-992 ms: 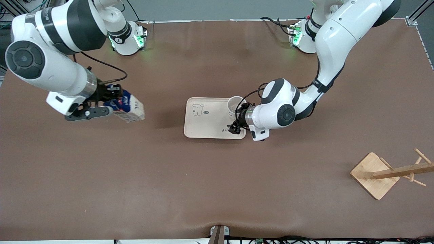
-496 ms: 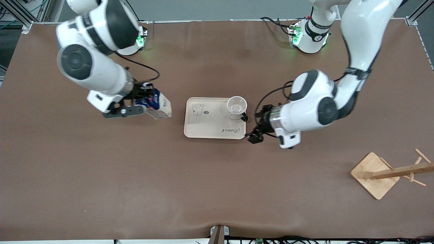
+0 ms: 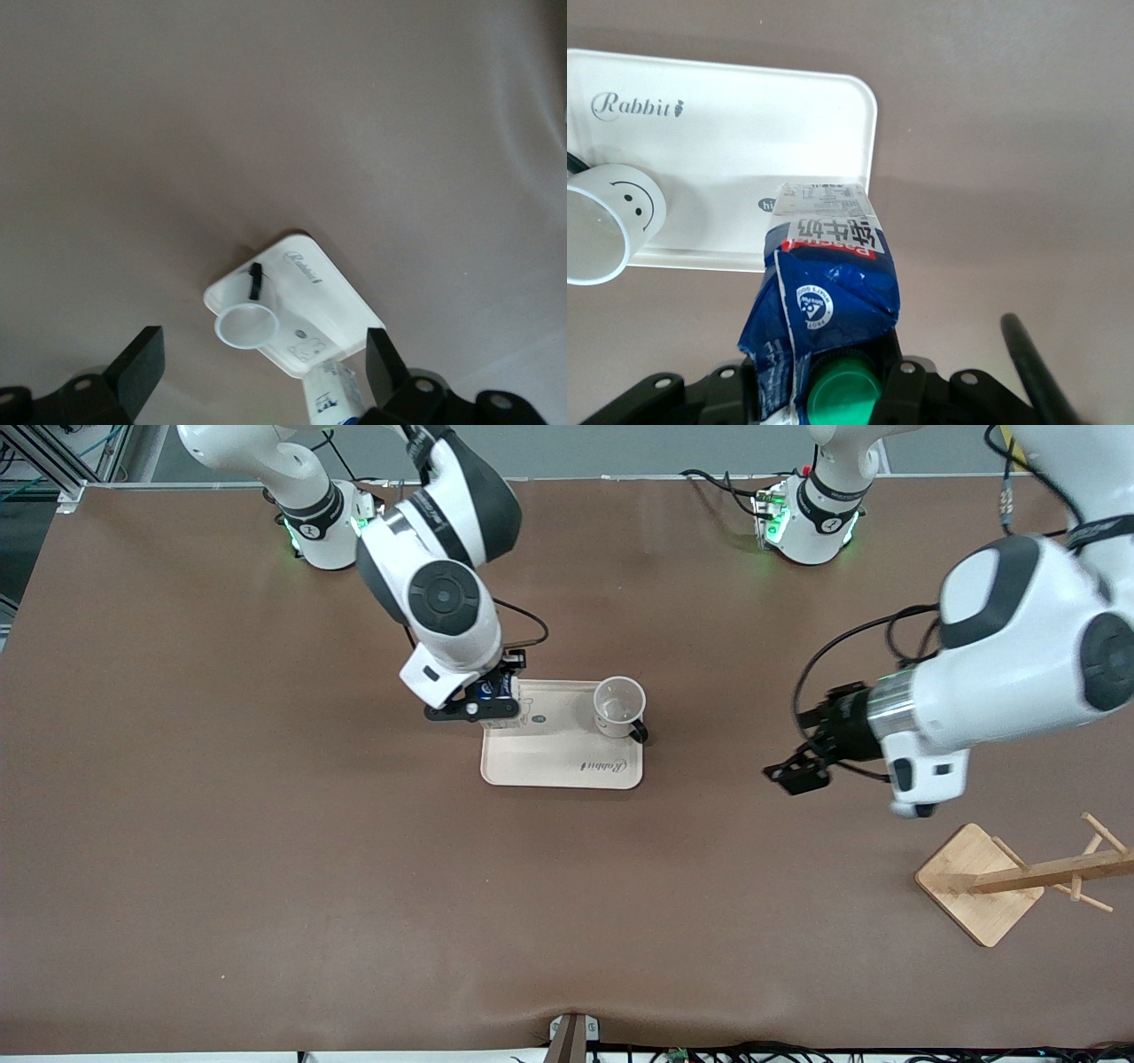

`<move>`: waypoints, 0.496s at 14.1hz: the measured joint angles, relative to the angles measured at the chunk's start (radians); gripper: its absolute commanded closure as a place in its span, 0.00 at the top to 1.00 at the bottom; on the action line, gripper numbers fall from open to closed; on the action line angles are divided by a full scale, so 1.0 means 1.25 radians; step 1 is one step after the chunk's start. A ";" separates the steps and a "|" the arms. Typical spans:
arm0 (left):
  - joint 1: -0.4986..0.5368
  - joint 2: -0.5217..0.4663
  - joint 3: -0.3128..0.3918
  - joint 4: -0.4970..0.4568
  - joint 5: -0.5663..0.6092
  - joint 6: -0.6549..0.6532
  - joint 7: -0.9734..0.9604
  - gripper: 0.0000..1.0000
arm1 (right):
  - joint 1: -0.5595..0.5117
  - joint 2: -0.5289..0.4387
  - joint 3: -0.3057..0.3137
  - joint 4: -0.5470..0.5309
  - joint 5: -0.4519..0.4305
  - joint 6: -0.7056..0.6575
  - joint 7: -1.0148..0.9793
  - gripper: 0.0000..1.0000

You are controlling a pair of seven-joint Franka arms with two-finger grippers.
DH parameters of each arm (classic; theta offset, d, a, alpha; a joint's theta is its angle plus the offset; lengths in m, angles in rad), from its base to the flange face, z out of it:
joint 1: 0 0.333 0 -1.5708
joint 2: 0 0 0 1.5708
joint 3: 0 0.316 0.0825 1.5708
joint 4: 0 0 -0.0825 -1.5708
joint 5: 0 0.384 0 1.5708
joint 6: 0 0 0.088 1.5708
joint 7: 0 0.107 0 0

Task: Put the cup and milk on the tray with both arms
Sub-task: 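Open the left gripper and withdraw while the right gripper moves the carton over the tray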

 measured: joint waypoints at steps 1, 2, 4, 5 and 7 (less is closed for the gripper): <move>0.027 -0.024 0.001 0.001 0.001 -0.031 0.064 1.00 | 0.008 0.013 -0.001 0.003 -0.007 0.013 0.003 0.00; 0.055 -0.047 0.002 0.001 0.005 -0.060 0.127 1.00 | 0.016 0.022 -0.001 0.005 -0.017 0.032 0.007 0.00; 0.100 -0.084 0.003 0.001 0.053 -0.106 0.237 1.00 | 0.027 0.039 -0.001 0.006 -0.027 0.070 0.010 0.00; 0.113 -0.097 0.004 0.001 0.098 -0.120 0.281 1.00 | 0.028 0.046 -0.001 0.007 -0.027 0.084 0.010 0.00; 0.116 -0.115 0.004 0.001 0.193 -0.128 0.342 1.00 | 0.029 0.059 -0.001 0.008 -0.027 0.091 0.010 0.00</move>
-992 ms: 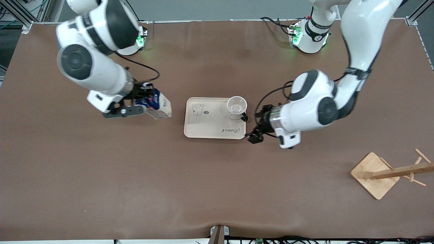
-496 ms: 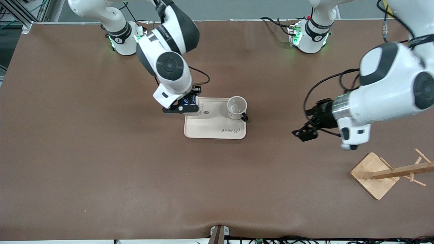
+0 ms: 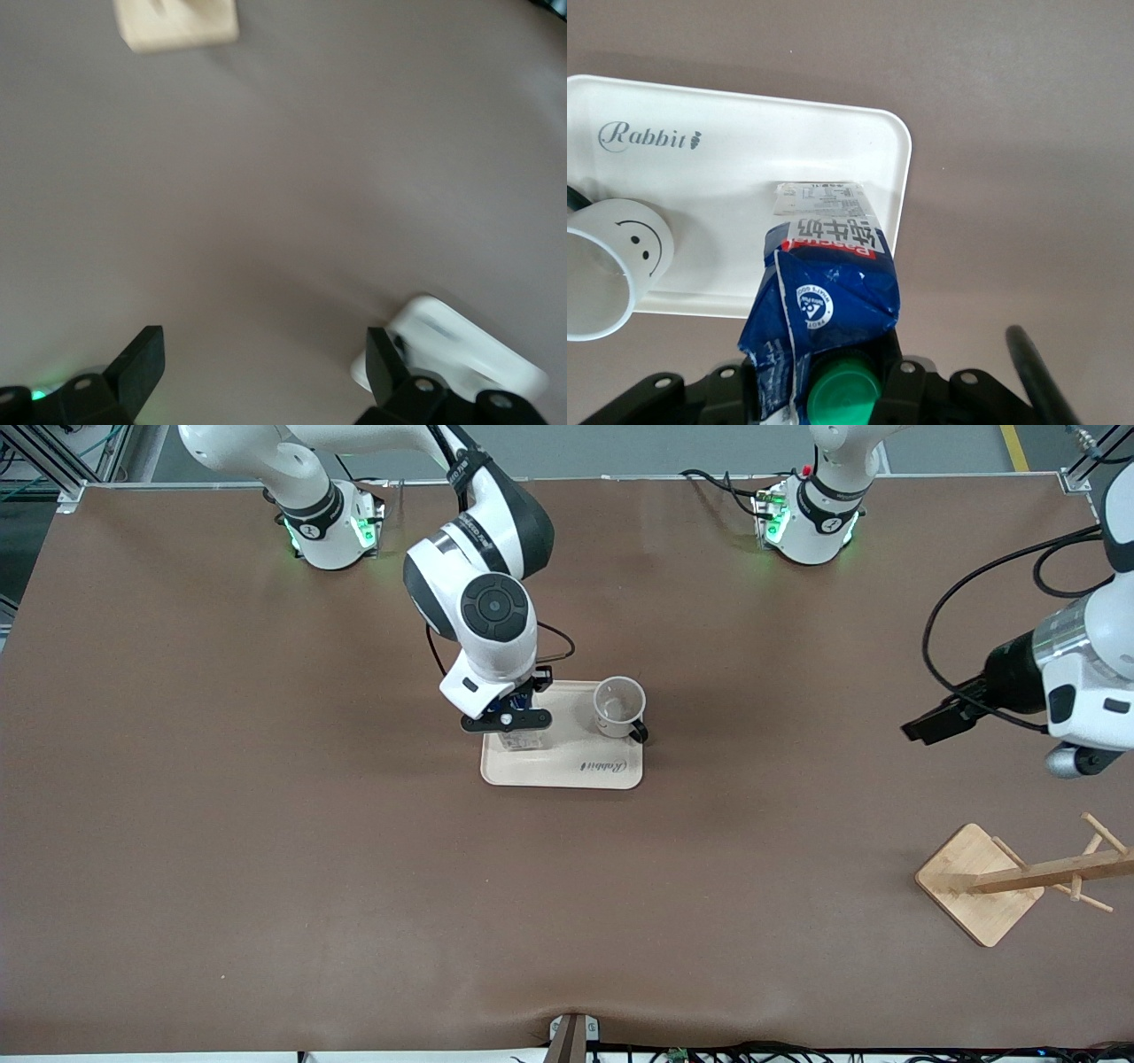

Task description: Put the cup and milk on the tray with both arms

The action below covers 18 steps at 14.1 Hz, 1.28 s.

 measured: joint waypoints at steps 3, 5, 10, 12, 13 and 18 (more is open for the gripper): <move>-0.003 -0.012 -0.001 0.000 0.043 0.000 0.065 1.00 | 0.001 0.015 0.000 0.000 0.001 0.000 0.000 0.04; 0.000 -0.017 0.000 0.000 0.046 0.000 0.117 1.00 | 0.001 0.025 0.000 0.003 0.003 -0.001 0.003 0.31; -0.091 -0.090 0.154 0.001 0.040 -0.003 0.273 1.00 | 0.008 0.031 0.000 0.005 0.003 -0.003 0.011 1.00; -0.176 -0.116 0.267 -0.001 0.009 -0.017 0.338 1.00 | 0.015 0.034 0.000 0.006 0.003 -0.002 0.011 1.00; -0.205 -0.125 0.310 -0.004 -0.005 -0.025 0.368 1.00 | 0.017 0.034 0.000 0.009 0.003 -0.001 0.012 1.00; -0.289 -0.162 0.420 -0.048 -0.028 -0.041 0.471 1.00 | 0.015 0.024 -0.013 0.081 0.004 -0.069 0.015 1.00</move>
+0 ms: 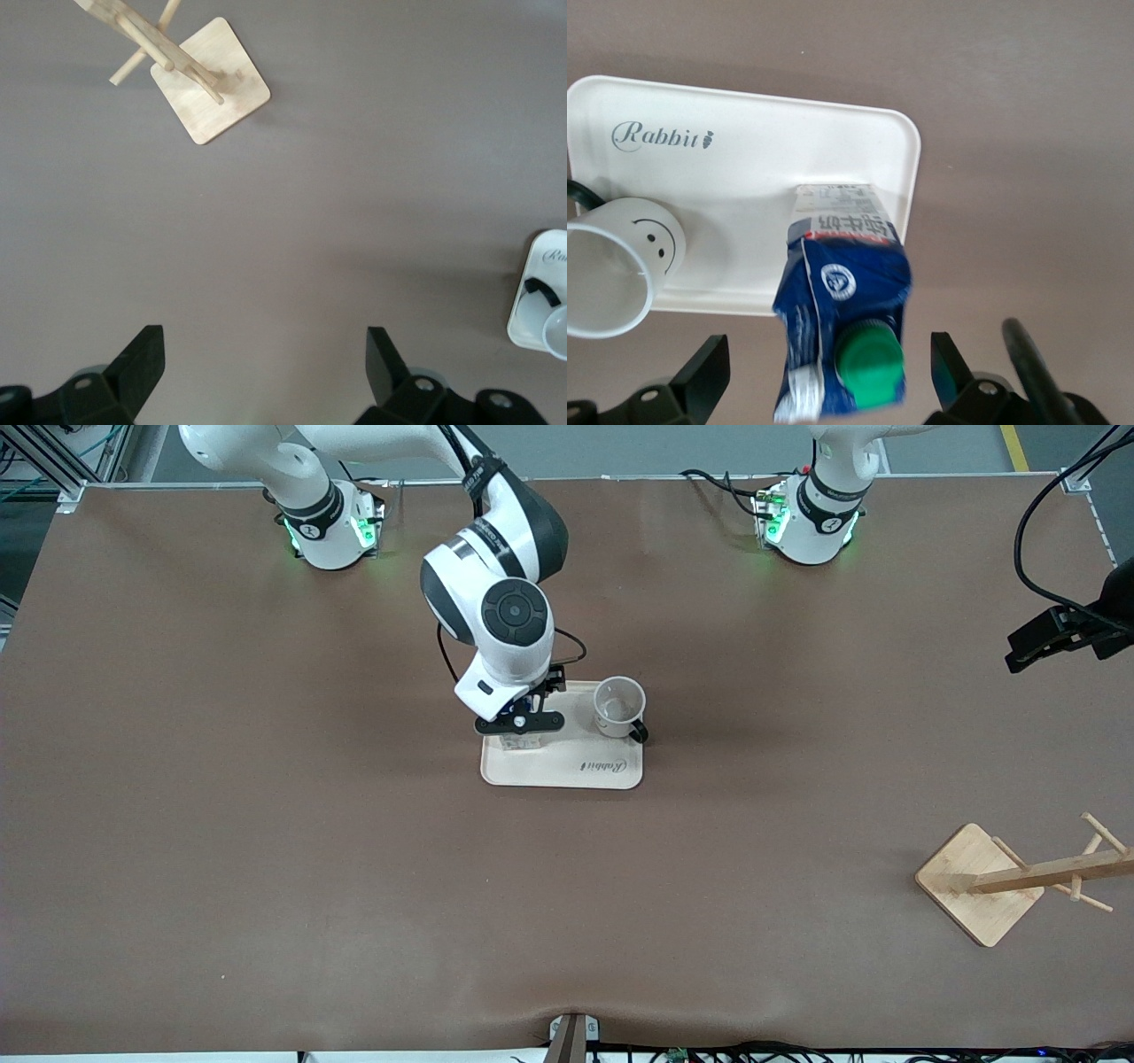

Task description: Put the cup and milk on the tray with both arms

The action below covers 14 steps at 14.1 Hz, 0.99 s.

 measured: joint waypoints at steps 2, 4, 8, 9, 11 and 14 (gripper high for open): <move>-0.033 -0.025 0.030 -0.023 -0.001 -0.002 0.001 1.00 | -0.016 -0.010 -0.009 0.052 0.000 -0.082 0.001 1.00; -0.039 -0.046 0.034 -0.037 -0.005 -0.009 0.001 1.00 | -0.049 -0.020 -0.011 0.091 0.000 -0.126 0.001 1.00; -0.041 -0.054 0.035 -0.045 -0.019 -0.010 0.001 1.00 | -0.088 -0.035 -0.036 0.147 -0.016 -0.131 0.000 1.00; -0.042 -0.054 0.035 -0.046 -0.024 -0.010 0.001 1.00 | -0.098 -0.040 -0.049 0.164 -0.018 -0.133 0.000 1.00; -0.044 -0.054 0.034 -0.048 -0.038 -0.010 0.001 1.00 | -0.116 -0.064 -0.083 0.189 -0.034 -0.143 0.000 1.00; -0.047 -0.054 0.024 -0.053 -0.045 -0.010 0.000 1.00 | -0.131 -0.121 -0.131 0.197 -0.058 -0.158 -0.043 1.00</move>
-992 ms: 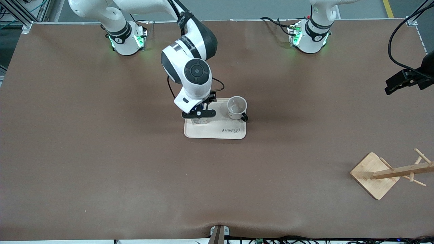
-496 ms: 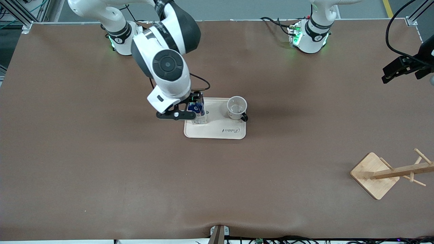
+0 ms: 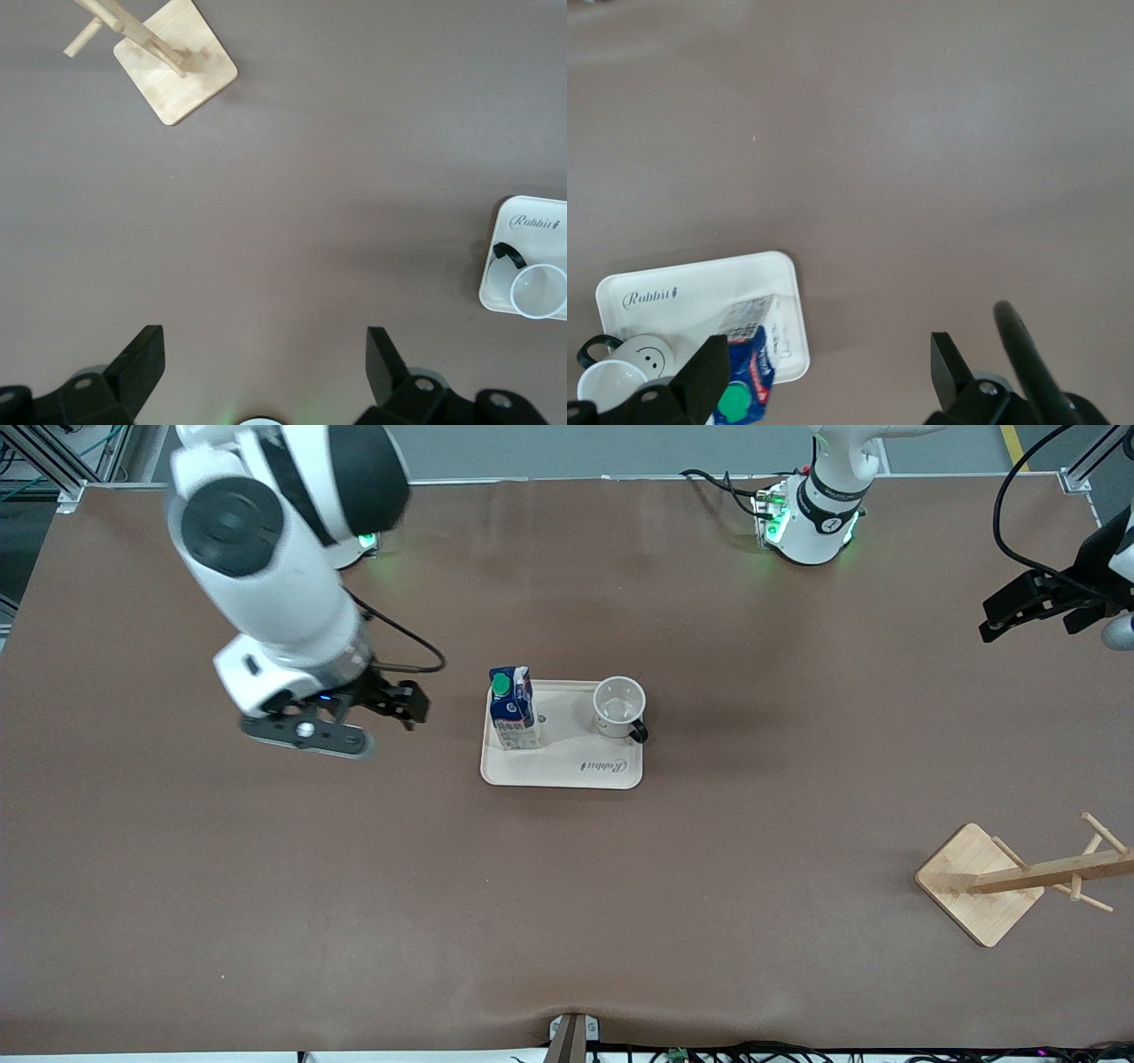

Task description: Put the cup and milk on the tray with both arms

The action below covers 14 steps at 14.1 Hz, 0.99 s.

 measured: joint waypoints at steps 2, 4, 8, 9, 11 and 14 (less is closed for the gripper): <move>-0.003 -0.002 -0.004 -0.006 0.000 0.000 -0.001 1.00 | -0.013 -0.035 -0.025 0.000 -0.005 -0.067 -0.050 1.00; -0.004 -0.007 -0.007 -0.015 0.000 0.000 -0.001 1.00 | -0.037 -0.057 -0.053 0.000 -0.005 -0.144 -0.100 1.00; -0.005 -0.013 -0.017 -0.021 0.000 0.000 -0.001 1.00 | -0.079 -0.071 -0.067 -0.001 -0.007 -0.164 -0.169 1.00; -0.005 -0.013 -0.018 -0.022 0.000 0.000 -0.001 1.00 | -0.078 -0.073 -0.067 -0.001 -0.011 -0.165 -0.169 1.00; -0.006 -0.013 -0.023 -0.023 -0.001 0.000 -0.001 1.00 | -0.075 -0.073 -0.065 -0.001 -0.022 -0.165 -0.169 1.00; -0.006 -0.013 -0.029 -0.023 -0.001 0.000 -0.001 1.00 | -0.083 -0.078 -0.068 -0.003 -0.024 -0.165 -0.184 1.00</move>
